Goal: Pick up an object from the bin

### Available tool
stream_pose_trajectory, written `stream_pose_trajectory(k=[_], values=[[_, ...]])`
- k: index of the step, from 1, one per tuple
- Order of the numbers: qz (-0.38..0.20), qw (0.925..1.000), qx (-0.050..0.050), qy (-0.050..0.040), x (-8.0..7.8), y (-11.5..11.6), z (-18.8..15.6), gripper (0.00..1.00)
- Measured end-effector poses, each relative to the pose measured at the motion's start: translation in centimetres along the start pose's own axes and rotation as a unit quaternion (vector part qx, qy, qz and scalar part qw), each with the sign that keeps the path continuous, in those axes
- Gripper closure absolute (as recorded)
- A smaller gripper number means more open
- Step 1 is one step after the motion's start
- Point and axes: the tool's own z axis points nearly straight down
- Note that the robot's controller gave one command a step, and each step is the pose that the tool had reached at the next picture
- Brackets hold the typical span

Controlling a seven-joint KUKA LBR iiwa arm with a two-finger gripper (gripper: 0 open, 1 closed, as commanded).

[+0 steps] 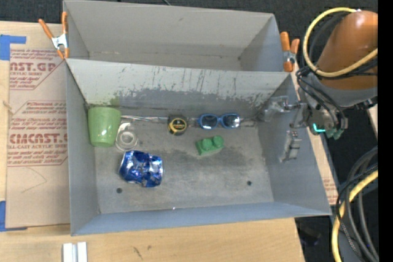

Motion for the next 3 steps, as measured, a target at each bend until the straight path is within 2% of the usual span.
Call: stream_pose_trajectory(k=[1,2,3], values=[[-0.131,0.9913,-0.001,-0.002,0.7,12.6,5.8,0.0],[-0.222,0.975,0.0,-0.0033,-4.8,11.8,14.7,0.0],[-0.222,0.9751,0.001,-0.004,-4.9,11.9,14.2,1.0]])
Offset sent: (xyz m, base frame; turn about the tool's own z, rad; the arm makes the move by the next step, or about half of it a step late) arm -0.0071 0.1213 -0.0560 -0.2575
